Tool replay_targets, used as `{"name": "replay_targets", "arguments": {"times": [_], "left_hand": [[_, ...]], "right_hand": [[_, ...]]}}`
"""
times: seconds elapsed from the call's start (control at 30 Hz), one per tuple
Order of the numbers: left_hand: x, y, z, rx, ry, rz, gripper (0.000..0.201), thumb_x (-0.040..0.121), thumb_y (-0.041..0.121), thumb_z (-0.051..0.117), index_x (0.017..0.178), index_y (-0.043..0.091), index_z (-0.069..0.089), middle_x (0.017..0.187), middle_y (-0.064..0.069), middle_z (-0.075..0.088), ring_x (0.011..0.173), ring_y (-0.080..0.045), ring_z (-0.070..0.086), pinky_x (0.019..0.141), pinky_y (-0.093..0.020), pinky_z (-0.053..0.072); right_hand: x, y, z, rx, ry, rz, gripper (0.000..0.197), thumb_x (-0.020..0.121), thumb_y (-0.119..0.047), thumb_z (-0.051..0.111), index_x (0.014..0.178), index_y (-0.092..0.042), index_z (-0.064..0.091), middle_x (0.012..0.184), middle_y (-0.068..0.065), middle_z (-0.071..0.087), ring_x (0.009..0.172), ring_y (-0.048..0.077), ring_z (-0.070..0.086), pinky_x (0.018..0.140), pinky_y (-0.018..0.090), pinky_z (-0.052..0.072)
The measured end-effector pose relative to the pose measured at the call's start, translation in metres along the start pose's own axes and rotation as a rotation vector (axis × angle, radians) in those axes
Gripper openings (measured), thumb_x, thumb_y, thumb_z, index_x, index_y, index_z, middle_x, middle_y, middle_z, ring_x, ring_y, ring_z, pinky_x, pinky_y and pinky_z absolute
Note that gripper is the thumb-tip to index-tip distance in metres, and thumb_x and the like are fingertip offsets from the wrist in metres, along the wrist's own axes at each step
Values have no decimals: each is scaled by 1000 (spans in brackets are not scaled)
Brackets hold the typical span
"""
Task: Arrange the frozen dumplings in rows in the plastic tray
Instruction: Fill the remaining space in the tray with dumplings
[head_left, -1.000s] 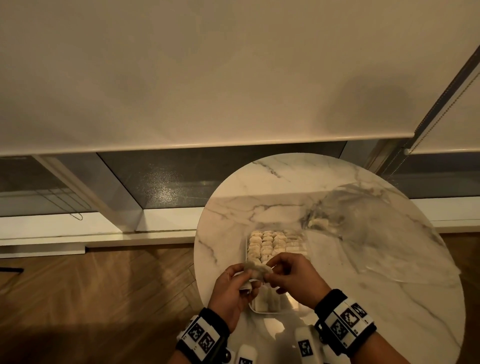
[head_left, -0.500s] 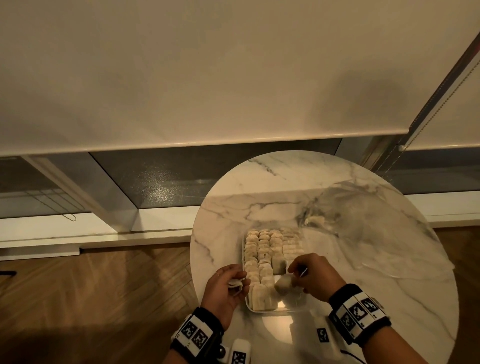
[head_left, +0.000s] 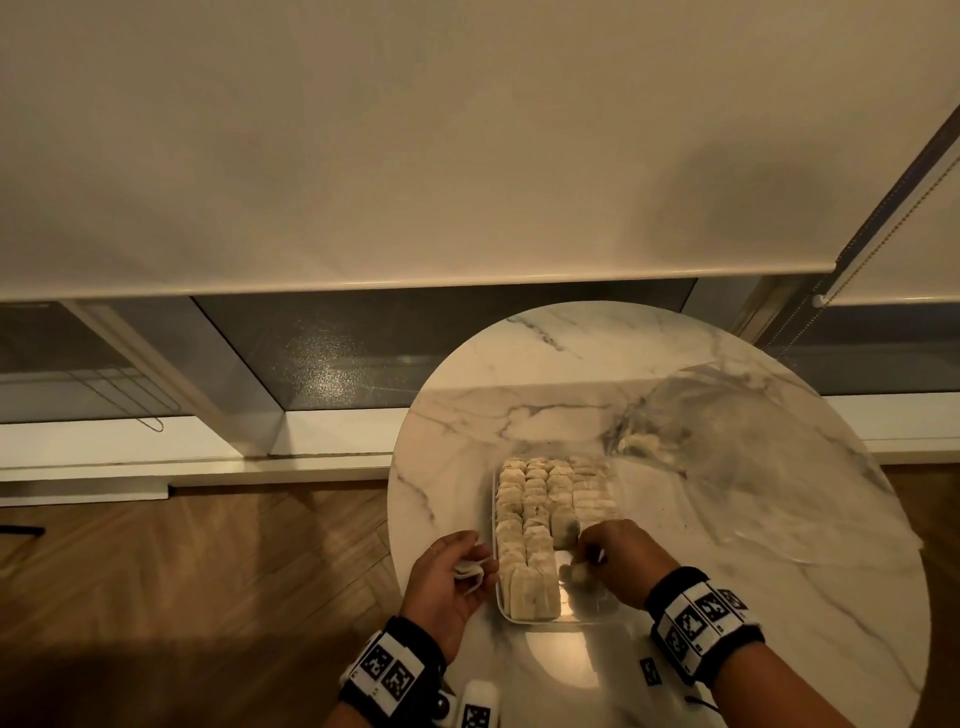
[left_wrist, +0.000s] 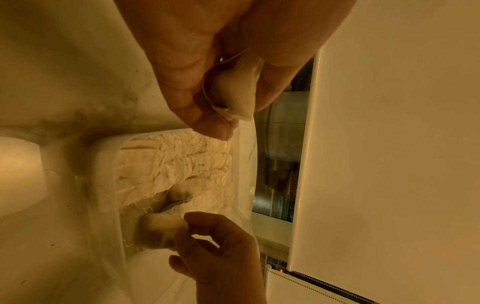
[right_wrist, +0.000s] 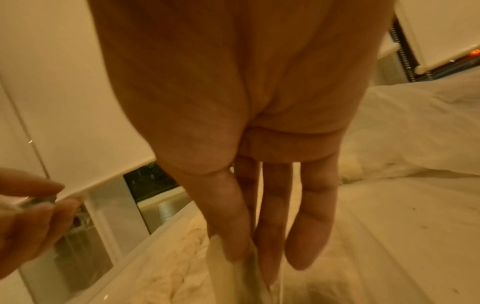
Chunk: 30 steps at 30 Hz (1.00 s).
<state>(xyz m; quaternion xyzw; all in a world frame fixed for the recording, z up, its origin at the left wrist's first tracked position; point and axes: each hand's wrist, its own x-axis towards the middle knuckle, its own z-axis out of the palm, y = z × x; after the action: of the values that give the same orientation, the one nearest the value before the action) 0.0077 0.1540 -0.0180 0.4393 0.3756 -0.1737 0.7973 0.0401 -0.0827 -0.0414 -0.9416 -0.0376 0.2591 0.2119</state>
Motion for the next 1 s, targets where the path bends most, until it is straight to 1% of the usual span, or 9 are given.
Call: {"name": "replay_targets", "arguments": {"times": [0.07,0.13,0.2,0.37,0.6,0.7,0.8,0.9,1.0], "left_hand": [[-1,0,0,-3,1,-2,12,92,10,63,101,3,65,86,-16,68,76,-27,65,66,-36,55],[-1,0,0,-3,2,-2,11,91,10,63,101,4,66,85,-16,68,75,-27,64,66,-36,55],[-1,0,0,-1,3,-3,12,92,10,63,101,3,66,84,-16,69,75,-27,64,68,-36,54],[-2,0,-4,-7,14,-2,12,91,11,64,101,4,66,86,-17,70,81,-30,64,69,-37,54],[-6,2,-9,-45,29,-5,10,92,9,62,100,3,65,84,-16,69,81,-31,63,69,-37,54],[-8,1,-12,-43,32,2,11,91,9,64,101,4,65,83,-16,70,81,-31,63,69,-37,54],[-8,0,-14,-50,40,18,12,91,10,64,101,4,66,84,-16,70,82,-31,64,68,-36,54],[-8,0,-14,-70,53,14,16,90,12,64,103,2,66,87,-17,69,81,-31,64,67,-36,55],[-9,-2,-11,-75,54,-5,20,89,13,65,104,1,68,89,-18,69,83,-32,63,67,-37,55]], "right_hand": [[7,-3,2,-52,-53,-10,22,89,-13,63,101,-29,72,102,-5,69,91,10,64,81,20,50],[17,-6,0,-76,-61,-6,25,87,-13,65,101,-32,71,105,-6,68,94,13,65,87,26,53],[26,-10,-4,-93,-50,8,25,83,-14,68,98,-33,71,103,-7,68,94,14,64,87,29,54],[52,-19,-9,-96,18,61,20,80,-17,66,93,-32,68,98,-6,67,92,16,63,80,29,52],[62,-20,-7,-84,108,97,19,85,-21,58,96,-34,66,105,-5,67,95,19,63,85,34,54],[57,-19,-9,-72,105,111,28,87,-15,55,106,-33,66,112,-5,64,102,19,62,88,33,53],[49,-17,-11,-31,123,173,29,83,-12,56,102,-32,67,109,-4,64,98,17,62,86,32,54],[41,-22,-6,-46,-9,190,15,84,-22,61,91,-28,72,98,-3,69,89,16,64,82,31,56],[37,-27,4,-65,-125,145,20,85,-27,60,97,-26,76,106,1,72,95,18,66,87,32,55]]}}
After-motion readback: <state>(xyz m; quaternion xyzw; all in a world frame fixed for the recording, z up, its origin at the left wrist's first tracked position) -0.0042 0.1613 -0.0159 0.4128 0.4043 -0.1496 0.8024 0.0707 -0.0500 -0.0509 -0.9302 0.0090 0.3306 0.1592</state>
